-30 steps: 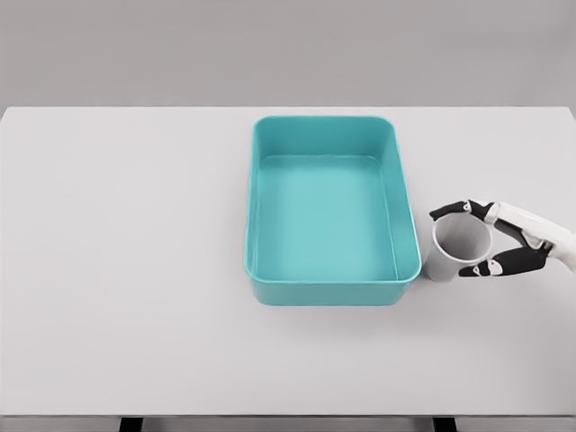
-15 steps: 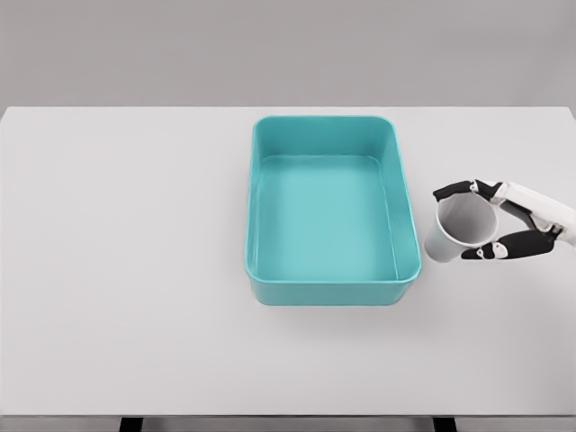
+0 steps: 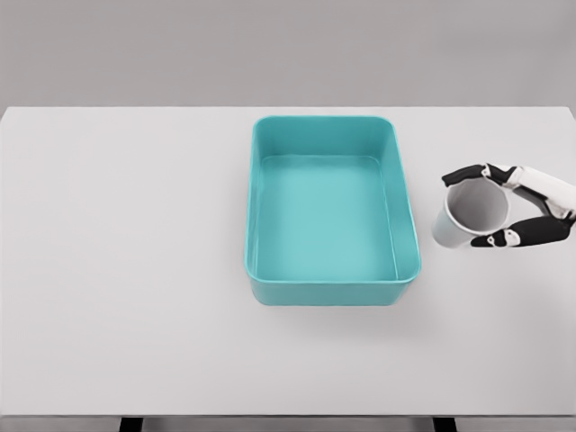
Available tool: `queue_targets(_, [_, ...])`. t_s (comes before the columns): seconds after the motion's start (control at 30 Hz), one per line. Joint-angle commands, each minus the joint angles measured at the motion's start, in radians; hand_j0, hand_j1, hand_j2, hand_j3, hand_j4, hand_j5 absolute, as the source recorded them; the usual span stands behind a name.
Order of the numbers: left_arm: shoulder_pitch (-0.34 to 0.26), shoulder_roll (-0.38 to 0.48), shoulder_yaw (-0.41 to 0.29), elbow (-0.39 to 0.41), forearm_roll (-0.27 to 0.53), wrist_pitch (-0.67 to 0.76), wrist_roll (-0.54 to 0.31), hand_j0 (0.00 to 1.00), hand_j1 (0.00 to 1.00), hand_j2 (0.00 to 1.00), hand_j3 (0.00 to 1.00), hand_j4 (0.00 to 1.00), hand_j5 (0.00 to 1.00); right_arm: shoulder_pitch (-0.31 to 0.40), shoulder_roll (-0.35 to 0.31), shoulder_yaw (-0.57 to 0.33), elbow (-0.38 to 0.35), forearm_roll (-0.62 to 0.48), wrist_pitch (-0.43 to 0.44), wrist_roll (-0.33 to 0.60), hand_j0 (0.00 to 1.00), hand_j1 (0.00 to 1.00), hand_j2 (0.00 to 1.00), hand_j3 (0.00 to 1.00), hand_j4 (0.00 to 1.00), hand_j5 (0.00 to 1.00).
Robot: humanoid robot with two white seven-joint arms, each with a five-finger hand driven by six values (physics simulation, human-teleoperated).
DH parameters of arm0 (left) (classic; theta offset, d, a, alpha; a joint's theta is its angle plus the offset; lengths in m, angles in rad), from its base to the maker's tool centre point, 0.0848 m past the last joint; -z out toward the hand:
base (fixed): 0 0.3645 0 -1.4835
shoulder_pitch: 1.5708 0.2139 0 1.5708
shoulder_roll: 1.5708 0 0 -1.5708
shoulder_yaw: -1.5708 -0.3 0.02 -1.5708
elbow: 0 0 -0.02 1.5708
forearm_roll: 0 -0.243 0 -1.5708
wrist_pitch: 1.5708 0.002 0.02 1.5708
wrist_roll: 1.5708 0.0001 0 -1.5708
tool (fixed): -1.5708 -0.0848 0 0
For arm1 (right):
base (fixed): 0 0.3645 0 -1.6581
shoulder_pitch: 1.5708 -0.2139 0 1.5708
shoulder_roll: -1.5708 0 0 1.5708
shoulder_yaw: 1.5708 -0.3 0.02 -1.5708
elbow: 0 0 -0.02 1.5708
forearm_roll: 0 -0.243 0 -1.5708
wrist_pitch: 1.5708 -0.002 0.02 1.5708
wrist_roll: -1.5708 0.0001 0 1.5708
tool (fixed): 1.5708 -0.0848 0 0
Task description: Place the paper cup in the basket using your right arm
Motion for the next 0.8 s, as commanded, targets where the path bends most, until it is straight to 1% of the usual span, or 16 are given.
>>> queue_targets(0.0, [0.000, 0.000, 0.000, 0.000, 0.000, 0.000, 0.000, 1.00, 1.00, 1.00, 1.00, 1.00, 1.00, 0.000, -0.009, -0.010, -0.004, -0.012, 0.002, 0.010, 0.78, 0.78, 0.78, 0.78, 0.78, 0.78])
queue_targets(0.07, [0.000, 0.000, 0.000, 0.000, -0.001, 0.000, 0.000, 1.00, 1.00, 1.00, 1.00, 1.00, 1.00, 0.006, -0.011, -0.048, -0.015, -0.012, 0.002, 0.033, 0.78, 0.78, 0.78, 0.78, 0.78, 0.78])
queue_targets(0.2, [0.000, 0.000, 0.000, 0.000, 0.000, 0.000, 0.000, 1.00, 1.00, 1.00, 1.00, 1.00, 1.00, -0.002, -0.009, -0.054, -0.026, -0.012, 0.002, 0.033, 0.78, 0.78, 0.78, 0.78, 0.78, 0.78])
queue_targets(0.33, [0.000, 0.000, 0.000, 0.000, 0.000, 0.000, 0.000, 1.00, 1.00, 1.00, 1.00, 1.00, 1.00, -0.002, -0.012, -0.097, -0.049, -0.013, 0.002, 0.035, 0.78, 0.78, 0.78, 0.78, 0.78, 0.78])
queue_targets(0.47, [0.000, 0.000, 0.001, 0.000, 0.000, 0.000, 0.000, 1.00, 1.00, 1.00, 1.00, 1.00, 1.00, -0.011, -0.011, -0.116, -0.058, -0.013, 0.002, 0.043, 0.78, 0.78, 0.78, 0.78, 0.78, 0.78])
queue_targets(0.67, [0.000, 0.000, 0.000, 0.000, 0.000, 0.000, 0.000, 1.00, 1.00, 1.00, 1.00, 1.00, 1.00, -0.015, -0.009, -0.119, -0.068, -0.013, 0.002, 0.043, 0.78, 0.78, 0.78, 0.78, 0.78, 0.78])
queue_targets(0.77, [0.000, 0.000, 0.000, 0.000, 0.000, 0.000, 0.000, 1.00, 1.00, 1.00, 1.00, 1.00, 1.00, -0.037, -0.003, -0.125, -0.090, -0.015, 0.038, 0.043, 0.78, 0.78, 0.78, 0.78, 0.78, 0.78])
